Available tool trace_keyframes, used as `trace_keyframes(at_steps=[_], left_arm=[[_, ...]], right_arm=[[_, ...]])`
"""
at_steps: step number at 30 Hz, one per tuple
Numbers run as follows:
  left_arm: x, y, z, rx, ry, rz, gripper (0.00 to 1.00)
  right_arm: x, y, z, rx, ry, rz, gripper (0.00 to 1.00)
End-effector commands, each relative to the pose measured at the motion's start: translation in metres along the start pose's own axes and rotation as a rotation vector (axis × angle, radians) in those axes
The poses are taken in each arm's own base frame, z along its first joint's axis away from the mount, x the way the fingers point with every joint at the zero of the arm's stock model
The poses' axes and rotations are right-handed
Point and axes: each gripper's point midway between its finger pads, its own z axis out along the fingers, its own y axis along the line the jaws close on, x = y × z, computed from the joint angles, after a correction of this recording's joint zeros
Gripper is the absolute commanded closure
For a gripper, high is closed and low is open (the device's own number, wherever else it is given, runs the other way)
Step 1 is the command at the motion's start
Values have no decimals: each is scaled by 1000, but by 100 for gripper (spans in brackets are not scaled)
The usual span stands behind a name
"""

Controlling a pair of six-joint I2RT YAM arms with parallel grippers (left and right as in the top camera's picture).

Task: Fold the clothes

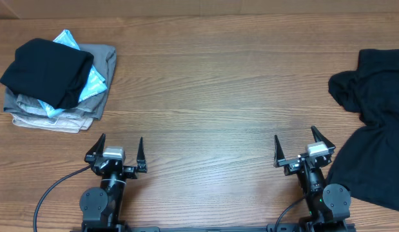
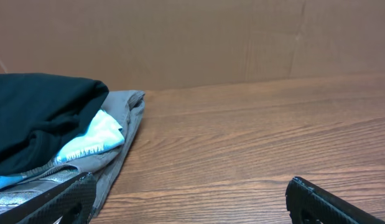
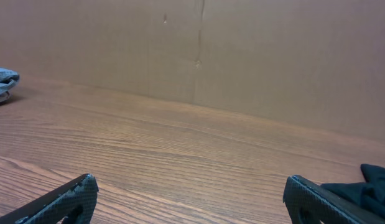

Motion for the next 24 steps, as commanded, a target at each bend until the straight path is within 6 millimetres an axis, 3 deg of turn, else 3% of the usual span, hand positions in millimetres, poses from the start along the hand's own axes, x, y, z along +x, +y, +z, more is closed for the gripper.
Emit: trace_keyframes(at_steps=[1,19,24], left_arm=[[1,0,0,-5,-7,28,0],[1,0,0,-5,-7,28,0],[1,0,0,-5,-7,28,0]], right_arm=[[3,1,0,-1,1,0,0],[3,-4,0,24,0,36,0],[-17,-6,-1,27,-79,145,0]])
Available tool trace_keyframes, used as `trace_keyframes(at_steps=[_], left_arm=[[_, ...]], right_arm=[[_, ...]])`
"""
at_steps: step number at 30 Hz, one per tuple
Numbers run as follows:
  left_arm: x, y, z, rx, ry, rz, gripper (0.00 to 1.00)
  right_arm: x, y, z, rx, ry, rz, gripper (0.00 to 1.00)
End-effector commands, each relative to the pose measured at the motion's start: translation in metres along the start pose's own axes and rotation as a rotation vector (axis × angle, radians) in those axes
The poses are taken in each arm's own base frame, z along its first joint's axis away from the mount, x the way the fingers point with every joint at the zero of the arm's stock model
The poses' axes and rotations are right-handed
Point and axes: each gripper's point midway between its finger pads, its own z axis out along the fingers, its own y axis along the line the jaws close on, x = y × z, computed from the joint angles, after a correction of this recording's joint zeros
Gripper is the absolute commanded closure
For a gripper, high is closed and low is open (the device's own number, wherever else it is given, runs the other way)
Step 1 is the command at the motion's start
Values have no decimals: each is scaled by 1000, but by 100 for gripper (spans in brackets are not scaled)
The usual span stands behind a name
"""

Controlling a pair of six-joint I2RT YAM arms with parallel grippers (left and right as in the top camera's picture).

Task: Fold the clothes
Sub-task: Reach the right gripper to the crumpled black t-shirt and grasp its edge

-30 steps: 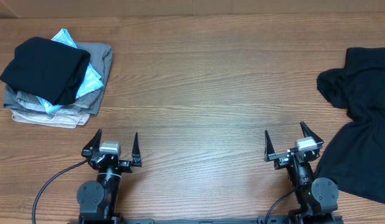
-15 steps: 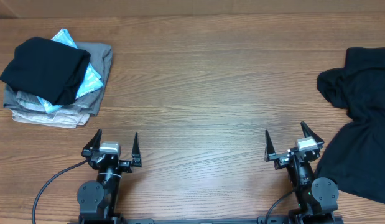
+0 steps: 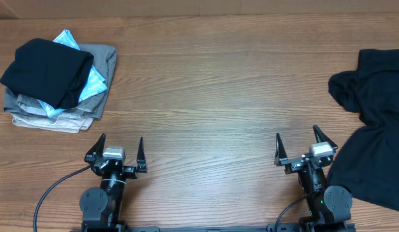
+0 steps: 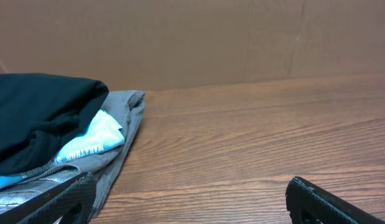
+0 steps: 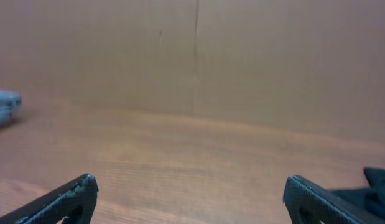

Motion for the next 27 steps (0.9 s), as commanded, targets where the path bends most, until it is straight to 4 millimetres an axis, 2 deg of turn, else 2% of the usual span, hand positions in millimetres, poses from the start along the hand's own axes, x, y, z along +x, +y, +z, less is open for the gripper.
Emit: trace_keyframes(at_steps=[1,6,12,19,23,27], left_arm=[[1,0,0,-5,-7,28,0],[1,0,0,-5,-7,28,0],[1,0,0,-5,-7,28,0],[1,0,0,-4,-7,28,0],[1,0,0,-4,-7,28,0],[1,0,0,-4,-7,28,0]], right_arm=[[-15,-3,-1,11,-53,121,0],[-56,0,-9,-19,-132,157,0],[-124,-1,-35,-31,-199,151,0],[-197,-10,-63,13,-132,158,0],[-225,-15,-58,30,-41,163,0],[-242,-21,-37,59,74,154,0]])
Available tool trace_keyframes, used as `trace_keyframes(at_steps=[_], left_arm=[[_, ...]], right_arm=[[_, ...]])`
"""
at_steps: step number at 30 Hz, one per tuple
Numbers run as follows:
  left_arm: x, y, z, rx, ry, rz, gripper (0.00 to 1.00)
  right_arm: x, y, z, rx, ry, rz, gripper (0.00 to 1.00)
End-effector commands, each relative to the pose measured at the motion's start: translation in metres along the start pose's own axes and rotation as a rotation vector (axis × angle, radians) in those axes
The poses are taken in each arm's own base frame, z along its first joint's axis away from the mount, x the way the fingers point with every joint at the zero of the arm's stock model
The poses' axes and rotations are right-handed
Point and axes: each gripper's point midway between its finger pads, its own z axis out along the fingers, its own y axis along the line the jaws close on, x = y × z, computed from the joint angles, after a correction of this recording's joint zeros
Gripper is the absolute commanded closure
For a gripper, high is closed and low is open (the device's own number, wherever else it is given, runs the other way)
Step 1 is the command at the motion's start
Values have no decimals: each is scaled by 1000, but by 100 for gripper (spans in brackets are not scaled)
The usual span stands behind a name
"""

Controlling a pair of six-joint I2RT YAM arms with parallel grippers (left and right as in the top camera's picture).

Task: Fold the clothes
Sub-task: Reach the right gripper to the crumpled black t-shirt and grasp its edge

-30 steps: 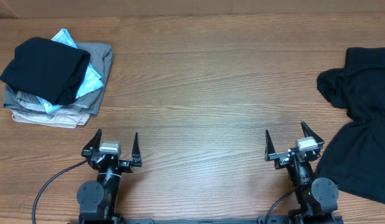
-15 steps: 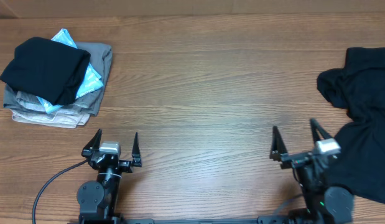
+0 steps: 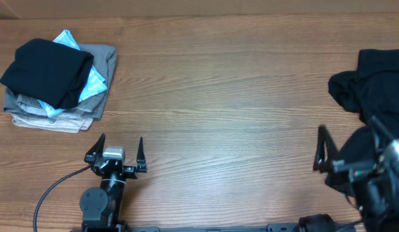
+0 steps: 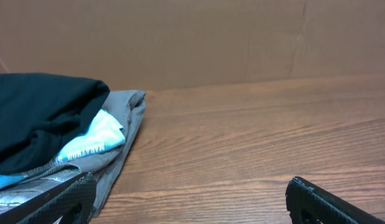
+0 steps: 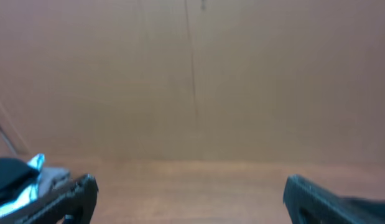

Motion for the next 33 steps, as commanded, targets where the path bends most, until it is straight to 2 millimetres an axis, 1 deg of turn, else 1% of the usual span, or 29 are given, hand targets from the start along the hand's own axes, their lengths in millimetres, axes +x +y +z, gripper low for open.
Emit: trace_keyframes(at_steps=[1,3,7,8,9,11,12,14,16,19,20,21,22,23,24,27,28,29,33], left_arm=[[0,0,0,-1,-9,28,0],[0,0,0,-1,-9,28,0],[0,0,0,-1,-9,28,0],[0,0,0,-1,-9,28,0],[0,0,0,-1,-9,28,0],[0,0,0,-1,-9,28,0],[0,0,0,-1,-9,28,0],[0,0,0,-1,-9,28,0],[0,0,0,-1,-9,28,0],[0,0,0,-1,-9,28,0],[0,0,0,-1,-9,28,0],[0,0,0,-1,-9,28,0],[0,0,0,-1,-9,28,0],[0,0,0,-1,-9,28,0],[0,0,0,-1,-9,28,0],[0,0,0,-1,-9,28,0],[0,0,0,-1,-9,28,0],[0,0,0,-1,-9,28,0],[0,0,0,-1,-9,28,0]], right_arm=[[-15,-5,24,40,82,-2,0],[-13,-5,38,46,148,-2,0],[6,-10,74,69,324,-8,0],[13,-12,88,75,372,-26,0],[25,-18,106,87,428,-49,0],[38,-25,123,102,476,-48,0],[48,-27,132,106,512,-45,0],[67,-25,145,88,576,-28,0],[88,-18,156,39,647,-8,0],[112,-25,169,59,724,18,0],[119,-31,173,91,742,61,0],[130,-44,178,156,772,140,0],[135,-50,180,182,783,168,4],[144,-65,181,240,807,223,17],[151,-78,181,293,822,271,26],[177,-123,179,440,875,405,47],[185,-136,177,482,890,442,50],[194,-147,176,515,906,469,50],[226,-180,176,592,971,522,48]])
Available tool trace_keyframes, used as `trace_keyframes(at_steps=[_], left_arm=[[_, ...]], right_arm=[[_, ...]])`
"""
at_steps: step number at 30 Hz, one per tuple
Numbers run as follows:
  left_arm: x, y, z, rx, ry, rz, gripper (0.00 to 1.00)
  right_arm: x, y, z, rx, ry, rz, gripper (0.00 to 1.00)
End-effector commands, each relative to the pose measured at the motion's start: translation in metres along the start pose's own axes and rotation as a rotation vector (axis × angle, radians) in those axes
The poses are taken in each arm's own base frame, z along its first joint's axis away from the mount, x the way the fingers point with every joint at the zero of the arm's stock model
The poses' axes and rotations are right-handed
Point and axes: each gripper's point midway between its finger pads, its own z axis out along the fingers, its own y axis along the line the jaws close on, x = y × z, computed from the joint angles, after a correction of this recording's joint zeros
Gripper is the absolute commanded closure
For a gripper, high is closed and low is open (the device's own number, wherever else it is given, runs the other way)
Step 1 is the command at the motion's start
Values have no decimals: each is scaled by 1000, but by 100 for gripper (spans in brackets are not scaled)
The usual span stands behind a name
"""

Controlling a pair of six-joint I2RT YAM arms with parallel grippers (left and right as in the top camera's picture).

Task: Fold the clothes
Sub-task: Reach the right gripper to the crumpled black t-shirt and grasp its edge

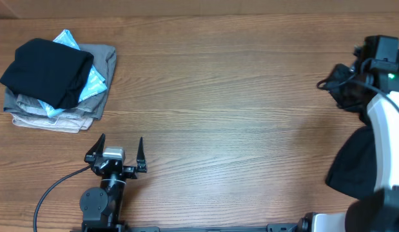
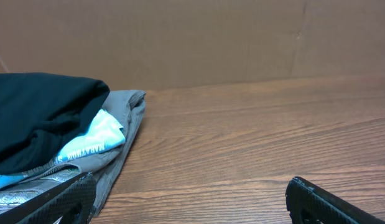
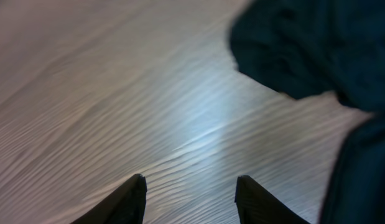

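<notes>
A crumpled black garment (image 1: 355, 169) lies unfolded at the table's right edge; its upper part (image 3: 304, 43) shows in the right wrist view. My right arm (image 1: 379, 51) reaches out over that upper part. My right gripper (image 3: 189, 182) points down at bare wood just beside the cloth, open and holding nothing. A stack of folded clothes (image 1: 54, 80) with a black piece on top sits at the far left, also seen as folded clothes (image 2: 49, 130). My left gripper (image 1: 120, 145) rests open at the front edge, its fingers (image 2: 61, 199) wide apart.
The wooden table (image 1: 218, 96) stretches between the folded stack and the black garment. A brown cardboard wall (image 2: 198, 37) stands behind the table. A black cable (image 1: 51, 193) runs from the left arm's base at the front edge.
My right arm has moved from the front right, raised, to the far right over the black garment's upper part. Its camera now looks down at the wood. The left arm is unchanged.
Both grippers rested open at the front edge, with the black garment to the right. The right gripper then stood slightly further right, then raised and off to the right, and now hangs open over the garment's far end. The left arm and folded stack stayed put.
</notes>
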Motion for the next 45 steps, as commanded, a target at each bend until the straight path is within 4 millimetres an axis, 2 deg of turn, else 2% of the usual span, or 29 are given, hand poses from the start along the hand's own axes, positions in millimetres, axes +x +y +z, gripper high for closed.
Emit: trace_keyframes(at_steps=[1,7,12,20,24,27,32,45], left_arm=[[0,0,0,-1,-8,28,0],[0,0,0,0,-8,28,0],[0,0,0,-1,-8,28,0],[0,0,0,-1,-8,28,0],[0,0,0,-1,-8,28,0],[0,0,0,-1,-8,28,0],[0,0,0,-1,-8,28,0],[0,0,0,-1,-8,28,0]], right_arm=[[-10,-17,20,31,18,90,46],[-14,-40,66,78,64,127,45],[-20,-47,92,91,56,108,45],[-29,-69,95,212,-2,104,44],[-30,-70,99,211,-13,104,45],[-29,-70,103,206,-27,105,50],[-22,-72,116,191,-40,112,54],[-16,-74,139,160,-112,112,54]])
